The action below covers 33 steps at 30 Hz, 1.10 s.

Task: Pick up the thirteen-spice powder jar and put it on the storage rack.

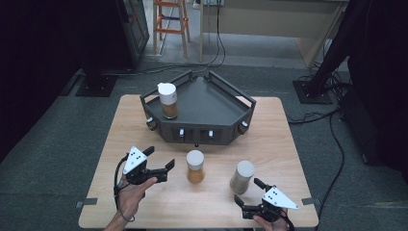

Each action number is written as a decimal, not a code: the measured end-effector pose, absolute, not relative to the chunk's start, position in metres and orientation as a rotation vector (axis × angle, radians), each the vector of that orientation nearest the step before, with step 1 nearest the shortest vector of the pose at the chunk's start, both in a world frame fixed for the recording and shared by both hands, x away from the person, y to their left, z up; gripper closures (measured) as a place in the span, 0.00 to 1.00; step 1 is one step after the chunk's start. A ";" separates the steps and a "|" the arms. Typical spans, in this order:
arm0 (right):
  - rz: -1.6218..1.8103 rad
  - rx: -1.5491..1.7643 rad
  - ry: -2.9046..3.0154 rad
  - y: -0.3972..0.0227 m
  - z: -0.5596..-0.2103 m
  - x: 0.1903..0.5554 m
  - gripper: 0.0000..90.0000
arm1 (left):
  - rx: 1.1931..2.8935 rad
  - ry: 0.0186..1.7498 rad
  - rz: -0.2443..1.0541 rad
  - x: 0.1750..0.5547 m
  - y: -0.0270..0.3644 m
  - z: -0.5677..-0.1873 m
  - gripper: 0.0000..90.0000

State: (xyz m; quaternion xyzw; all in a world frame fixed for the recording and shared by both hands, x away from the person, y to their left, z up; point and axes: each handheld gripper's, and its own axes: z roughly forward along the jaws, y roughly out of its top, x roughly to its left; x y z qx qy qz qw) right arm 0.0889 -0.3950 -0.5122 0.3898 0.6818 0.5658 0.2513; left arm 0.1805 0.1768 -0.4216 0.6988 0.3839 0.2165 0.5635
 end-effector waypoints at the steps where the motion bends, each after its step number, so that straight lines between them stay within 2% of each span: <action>1: 1.539 1.060 1.856 -0.395 -0.512 0.089 0.01 | 1.645 0.902 0.512 0.178 0.177 -0.423 0.08; 33: 1.544 1.063 1.854 -0.394 -0.513 0.089 0.01 | 1.617 0.864 0.492 0.126 0.207 -0.477 0.08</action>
